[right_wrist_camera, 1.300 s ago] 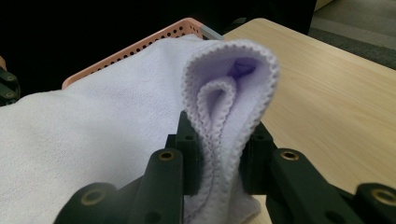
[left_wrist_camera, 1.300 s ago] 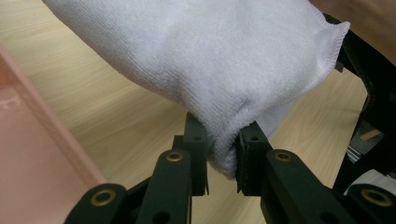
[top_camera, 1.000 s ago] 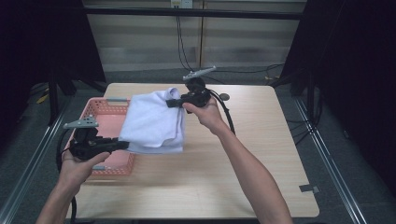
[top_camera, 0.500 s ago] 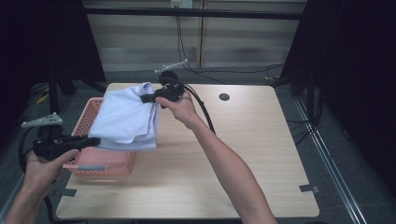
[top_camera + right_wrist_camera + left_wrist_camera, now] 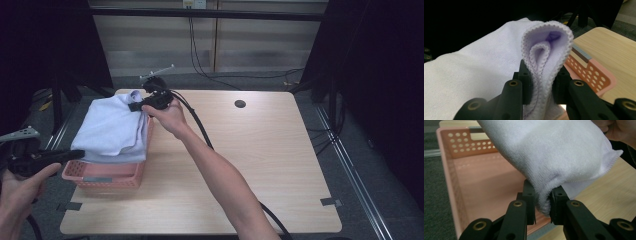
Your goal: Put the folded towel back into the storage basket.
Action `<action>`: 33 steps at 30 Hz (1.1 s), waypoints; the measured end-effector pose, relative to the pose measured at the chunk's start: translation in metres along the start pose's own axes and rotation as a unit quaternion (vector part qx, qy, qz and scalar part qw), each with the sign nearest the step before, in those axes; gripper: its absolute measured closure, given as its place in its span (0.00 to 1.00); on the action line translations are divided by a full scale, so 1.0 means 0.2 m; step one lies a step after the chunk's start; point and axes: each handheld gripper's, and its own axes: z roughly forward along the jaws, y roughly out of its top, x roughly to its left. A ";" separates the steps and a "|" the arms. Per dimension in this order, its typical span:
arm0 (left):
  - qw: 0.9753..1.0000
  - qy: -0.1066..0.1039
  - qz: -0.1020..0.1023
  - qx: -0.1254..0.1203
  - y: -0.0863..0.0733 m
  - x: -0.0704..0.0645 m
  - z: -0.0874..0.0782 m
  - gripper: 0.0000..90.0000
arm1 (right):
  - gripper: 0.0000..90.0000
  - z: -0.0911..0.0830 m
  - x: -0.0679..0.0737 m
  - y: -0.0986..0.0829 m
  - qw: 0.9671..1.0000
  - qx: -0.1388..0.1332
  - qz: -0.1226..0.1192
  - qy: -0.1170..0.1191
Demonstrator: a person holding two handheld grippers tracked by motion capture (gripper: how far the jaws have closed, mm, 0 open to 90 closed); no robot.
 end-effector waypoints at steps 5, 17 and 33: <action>1.000 0.012 -0.003 -0.006 -0.04 0.05 -0.01 0.87 | 0.82 0.07 0.02 -0.01 1.000 0.004 0.004 -0.004; 0.998 0.038 -0.037 0.018 -0.11 0.17 0.03 0.87 | 0.82 0.24 0.02 -0.10 1.000 0.015 0.016 -0.015; 0.995 0.066 -0.030 0.064 -0.14 0.16 0.17 0.86 | 0.81 0.37 -0.08 -0.24 0.998 0.047 0.040 -0.033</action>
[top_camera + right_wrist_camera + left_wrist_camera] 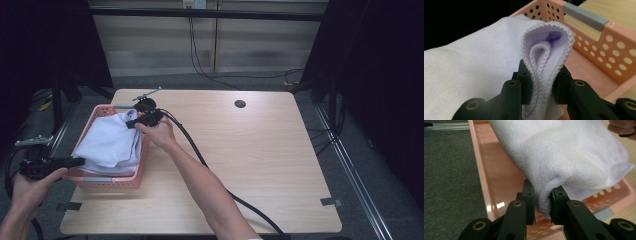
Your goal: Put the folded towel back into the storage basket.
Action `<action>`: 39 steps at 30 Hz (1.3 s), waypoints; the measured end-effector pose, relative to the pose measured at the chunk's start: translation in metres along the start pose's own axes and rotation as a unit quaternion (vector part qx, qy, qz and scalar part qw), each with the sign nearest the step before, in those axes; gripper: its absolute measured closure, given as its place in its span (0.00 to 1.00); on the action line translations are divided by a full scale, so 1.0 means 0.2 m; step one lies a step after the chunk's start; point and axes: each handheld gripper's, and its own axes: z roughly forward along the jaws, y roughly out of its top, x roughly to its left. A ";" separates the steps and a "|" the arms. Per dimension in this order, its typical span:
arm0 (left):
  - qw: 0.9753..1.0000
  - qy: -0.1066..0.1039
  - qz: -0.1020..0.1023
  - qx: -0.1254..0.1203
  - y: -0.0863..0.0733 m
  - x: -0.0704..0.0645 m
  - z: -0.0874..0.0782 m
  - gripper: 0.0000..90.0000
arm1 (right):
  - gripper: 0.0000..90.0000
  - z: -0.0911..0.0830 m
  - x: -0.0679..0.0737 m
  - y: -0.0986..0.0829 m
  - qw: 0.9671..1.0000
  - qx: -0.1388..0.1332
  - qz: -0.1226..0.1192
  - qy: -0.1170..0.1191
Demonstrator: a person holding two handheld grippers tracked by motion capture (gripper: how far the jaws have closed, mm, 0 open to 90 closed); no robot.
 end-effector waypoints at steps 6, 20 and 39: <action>1.000 0.006 -0.004 0.008 -0.01 0.02 0.04 0.82 | 0.72 0.03 -0.01 -0.03 1.000 0.002 0.008 -0.007; 0.999 -0.026 0.004 -0.037 -0.02 -0.15 0.00 0.55 | 0.40 -0.14 -0.07 -0.04 0.999 -0.028 -0.030 0.012; 0.993 -0.064 0.070 -0.071 -0.02 -0.76 0.23 0.61 | 0.42 -0.85 -0.24 -0.47 0.996 -0.073 -0.054 -0.010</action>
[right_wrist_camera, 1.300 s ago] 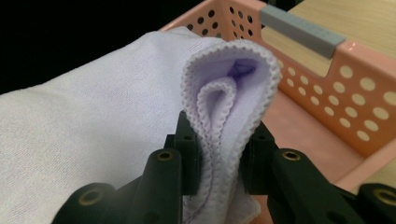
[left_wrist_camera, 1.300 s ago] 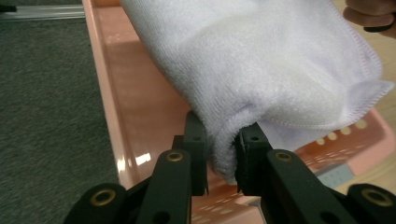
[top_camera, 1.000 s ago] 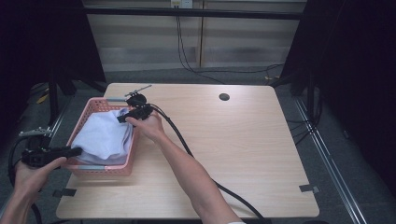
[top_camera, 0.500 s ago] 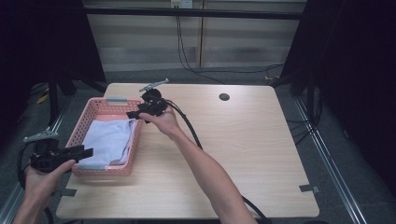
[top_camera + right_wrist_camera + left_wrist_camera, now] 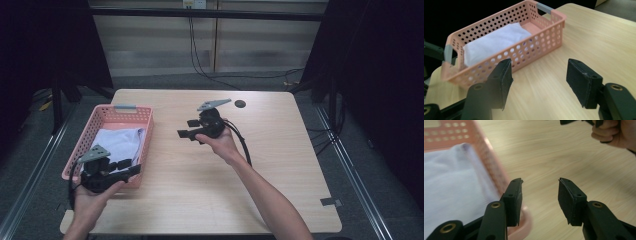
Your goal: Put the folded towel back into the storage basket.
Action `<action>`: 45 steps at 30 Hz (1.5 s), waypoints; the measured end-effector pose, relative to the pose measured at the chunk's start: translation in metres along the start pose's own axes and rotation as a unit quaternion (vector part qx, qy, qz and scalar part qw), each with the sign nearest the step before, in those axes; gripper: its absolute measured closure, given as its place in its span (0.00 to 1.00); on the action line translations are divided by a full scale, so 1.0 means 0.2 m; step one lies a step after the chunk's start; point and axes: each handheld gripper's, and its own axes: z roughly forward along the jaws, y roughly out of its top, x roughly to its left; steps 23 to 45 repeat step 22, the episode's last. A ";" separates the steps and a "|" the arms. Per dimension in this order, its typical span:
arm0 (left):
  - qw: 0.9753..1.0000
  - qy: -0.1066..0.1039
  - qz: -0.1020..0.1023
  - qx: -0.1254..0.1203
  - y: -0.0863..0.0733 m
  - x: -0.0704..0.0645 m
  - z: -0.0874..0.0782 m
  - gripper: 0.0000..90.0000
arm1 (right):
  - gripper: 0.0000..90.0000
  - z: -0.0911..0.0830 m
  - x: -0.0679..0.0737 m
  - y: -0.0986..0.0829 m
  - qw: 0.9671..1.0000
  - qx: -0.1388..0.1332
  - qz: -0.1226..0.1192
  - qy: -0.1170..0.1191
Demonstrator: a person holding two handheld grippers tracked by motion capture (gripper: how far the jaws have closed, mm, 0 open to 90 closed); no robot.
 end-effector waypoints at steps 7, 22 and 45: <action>0.999 -0.029 0.035 0.026 -0.03 -0.20 0.20 0.51 | 0.42 -0.27 0.01 -0.19 1.000 -0.007 -0.007 -0.023; 0.996 -0.054 0.036 0.061 -0.21 -0.36 0.35 0.36 | 0.37 -0.83 0.04 -0.65 0.994 -0.011 0.032 -0.100; 0.996 -0.054 0.036 0.061 -0.21 -0.36 0.35 0.36 | 0.37 -0.83 0.04 -0.65 0.994 -0.011 0.032 -0.100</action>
